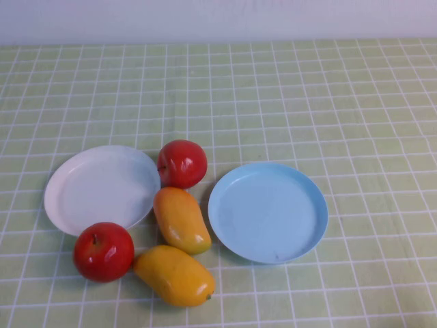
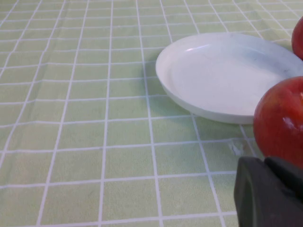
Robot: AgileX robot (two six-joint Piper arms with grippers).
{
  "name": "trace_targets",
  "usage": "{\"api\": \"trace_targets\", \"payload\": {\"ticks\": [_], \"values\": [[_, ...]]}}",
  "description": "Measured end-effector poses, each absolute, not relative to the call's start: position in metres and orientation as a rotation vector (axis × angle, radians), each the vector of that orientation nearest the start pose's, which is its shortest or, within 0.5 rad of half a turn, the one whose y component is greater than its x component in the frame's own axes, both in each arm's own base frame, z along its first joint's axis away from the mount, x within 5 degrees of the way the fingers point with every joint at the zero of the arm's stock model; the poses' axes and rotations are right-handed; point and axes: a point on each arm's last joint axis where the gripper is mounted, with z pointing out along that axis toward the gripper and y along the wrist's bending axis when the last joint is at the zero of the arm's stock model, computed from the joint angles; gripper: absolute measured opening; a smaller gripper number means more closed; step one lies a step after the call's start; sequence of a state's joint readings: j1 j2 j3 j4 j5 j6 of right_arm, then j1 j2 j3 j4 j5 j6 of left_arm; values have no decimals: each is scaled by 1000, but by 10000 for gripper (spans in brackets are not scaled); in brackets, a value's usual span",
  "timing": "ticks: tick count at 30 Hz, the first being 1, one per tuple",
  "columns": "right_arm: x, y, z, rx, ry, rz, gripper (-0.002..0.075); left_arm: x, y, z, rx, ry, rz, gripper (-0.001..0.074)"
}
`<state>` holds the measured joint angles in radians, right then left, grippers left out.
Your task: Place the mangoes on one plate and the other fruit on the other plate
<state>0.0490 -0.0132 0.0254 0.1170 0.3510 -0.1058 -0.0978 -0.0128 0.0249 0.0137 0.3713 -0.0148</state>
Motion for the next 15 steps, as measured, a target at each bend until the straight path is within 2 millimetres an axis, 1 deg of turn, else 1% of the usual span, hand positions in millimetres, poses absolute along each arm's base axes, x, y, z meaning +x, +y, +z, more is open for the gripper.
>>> {"api": "trace_targets", "payload": {"ticks": [9,12,15], "values": [[53,6,174,-69,1844,74,-15,54,-5,178,70,1803,-84,-3],[53,6,174,-69,1844,74,-15,54,-7,179,3,1793,-158,-3],[53,6,174,-69,1844,74,-15,54,-9,179,-106,1789,-278,-3]]}}
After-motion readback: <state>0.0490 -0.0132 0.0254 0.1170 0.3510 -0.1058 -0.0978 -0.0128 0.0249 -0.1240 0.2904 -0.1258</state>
